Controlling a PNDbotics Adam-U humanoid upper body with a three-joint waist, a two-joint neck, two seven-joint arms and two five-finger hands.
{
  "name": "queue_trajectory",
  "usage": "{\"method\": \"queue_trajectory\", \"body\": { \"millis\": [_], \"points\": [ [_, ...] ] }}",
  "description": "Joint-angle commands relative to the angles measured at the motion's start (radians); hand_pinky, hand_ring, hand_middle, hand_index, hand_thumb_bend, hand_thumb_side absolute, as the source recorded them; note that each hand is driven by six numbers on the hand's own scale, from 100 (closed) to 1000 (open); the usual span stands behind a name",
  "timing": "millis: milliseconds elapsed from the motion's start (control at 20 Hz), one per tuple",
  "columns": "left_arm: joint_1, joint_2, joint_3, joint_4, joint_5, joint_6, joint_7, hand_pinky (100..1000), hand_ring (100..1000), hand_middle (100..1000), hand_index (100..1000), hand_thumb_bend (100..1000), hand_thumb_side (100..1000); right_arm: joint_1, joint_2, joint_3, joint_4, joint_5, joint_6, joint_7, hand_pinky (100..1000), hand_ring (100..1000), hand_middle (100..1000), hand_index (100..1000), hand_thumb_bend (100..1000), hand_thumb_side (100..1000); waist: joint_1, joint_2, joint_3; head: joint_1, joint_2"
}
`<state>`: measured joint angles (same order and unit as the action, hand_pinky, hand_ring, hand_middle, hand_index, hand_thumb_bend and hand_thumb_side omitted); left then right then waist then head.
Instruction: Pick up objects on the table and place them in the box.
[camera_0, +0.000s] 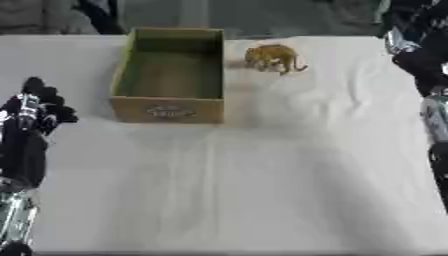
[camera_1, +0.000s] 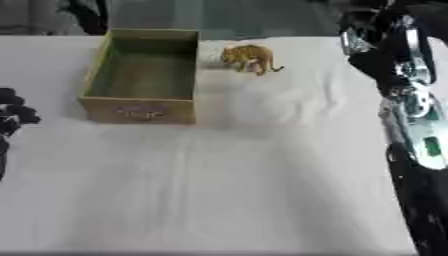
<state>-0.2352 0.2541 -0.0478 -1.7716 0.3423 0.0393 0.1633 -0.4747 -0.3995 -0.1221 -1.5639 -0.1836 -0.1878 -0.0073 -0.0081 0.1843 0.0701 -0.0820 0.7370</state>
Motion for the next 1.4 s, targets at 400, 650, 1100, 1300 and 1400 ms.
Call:
{"method": "queue_trajectory", "body": {
  "millis": [400, 650, 1100, 1300, 1400],
  "points": [
    [-0.006, 0.006, 0.009, -0.018, 0.003, -0.002, 0.003, 546, 515, 500, 600, 264, 525, -0.013, -0.021, -0.003, -0.020, -0.003, -0.002, 0.005, 585, 725, 718, 798, 154, 103, 0.000, -0.015, 0.001, 0.002, -0.001],
    [-0.006, 0.006, 0.008, -0.017, 0.003, -0.001, 0.002, 546, 515, 499, 600, 264, 526, -0.019, -0.031, 0.002, -0.014, 0.000, -0.002, 0.010, 585, 725, 716, 799, 151, 101, 0.000, -0.015, 0.002, 0.002, 0.001],
    [-0.005, 0.007, 0.003, -0.016, 0.003, 0.001, -0.003, 546, 515, 499, 600, 265, 523, -0.127, -0.121, 0.058, 0.076, 0.022, -0.016, 0.095, 598, 748, 738, 822, 160, 100, -0.002, -0.023, 0.014, -0.008, 0.007],
    [-0.002, 0.007, -0.001, -0.015, 0.004, 0.002, -0.006, 545, 514, 499, 599, 265, 522, -0.226, -0.163, 0.090, 0.196, 0.063, -0.054, 0.191, 623, 778, 761, 843, 202, 100, -0.003, -0.033, 0.023, -0.018, 0.012],
    [0.001, 0.007, -0.004, -0.014, 0.004, 0.004, -0.009, 545, 514, 499, 599, 265, 522, -0.282, -0.176, 0.104, 0.273, 0.108, -0.081, 0.253, 635, 793, 771, 852, 222, 100, -0.003, -0.039, 0.030, -0.023, 0.015]
  ]
}}
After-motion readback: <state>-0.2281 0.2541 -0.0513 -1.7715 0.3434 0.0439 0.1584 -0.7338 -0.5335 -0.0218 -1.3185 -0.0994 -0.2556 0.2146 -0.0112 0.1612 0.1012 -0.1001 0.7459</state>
